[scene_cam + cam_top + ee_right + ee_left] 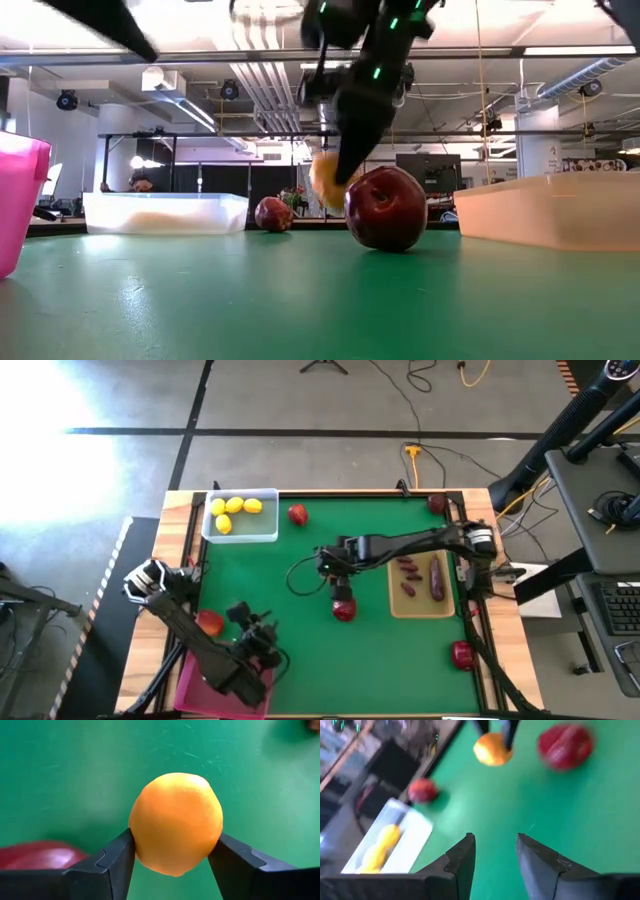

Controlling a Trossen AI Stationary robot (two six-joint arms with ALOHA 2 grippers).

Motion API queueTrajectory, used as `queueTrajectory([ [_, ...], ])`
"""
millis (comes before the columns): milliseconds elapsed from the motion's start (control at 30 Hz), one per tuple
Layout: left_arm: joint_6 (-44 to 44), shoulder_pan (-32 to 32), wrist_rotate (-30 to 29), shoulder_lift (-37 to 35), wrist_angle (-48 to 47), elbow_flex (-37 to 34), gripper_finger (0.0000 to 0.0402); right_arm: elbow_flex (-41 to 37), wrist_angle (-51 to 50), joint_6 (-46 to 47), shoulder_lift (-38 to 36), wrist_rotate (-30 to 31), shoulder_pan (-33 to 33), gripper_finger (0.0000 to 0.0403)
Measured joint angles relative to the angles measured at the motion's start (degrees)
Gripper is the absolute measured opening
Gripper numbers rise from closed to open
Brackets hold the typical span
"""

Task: Sort produce into baskets
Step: Put the lemon into the transparent bin

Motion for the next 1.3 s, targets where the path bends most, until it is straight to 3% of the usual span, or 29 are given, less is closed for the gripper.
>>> queueTrajectory([
  [200, 1.34, 2.25, 2.08, -12.91, 11.7, -15.44, 0.008, -0.02, 7.03, -2.27, 5.28, -0.16, -1.63, 0.022],
  [400, 13.7, 9.59, 4.39, -28.65, 33.33, -31.42, 0.004, 0.11, 10.04, -3.09, 7.19, -0.14, -1.87, 0.024],
  [567, 24.64, 20.63, 13.69, -36.68, 50.98, -39.92, 0.0045, -0.02, 9.93, -2.51, 6.41, -0.18, -1.87, 0.0287],
  [833, 40.08, 32.46, 26.66, -37.2, 76.08, -49.48, 0.0146, 0.24, 4.32, -1.45, 0.77, -0.18, -1.85, 0.036],
  [1033, 44.15, 36.74, 28.06, -33.12, 79.57, -49.48, 0.0244, -0.82, -3.89, 0.97, -8.05, 1.17, -0.24, 0.0364],
  [1300, 47.62, 38.28, 27.36, -21.83, 84.99, -44.24, 0.0346, -10.1, -2.72, 12.09, -21.97, 1.87, 7.21, 0.0364],
])
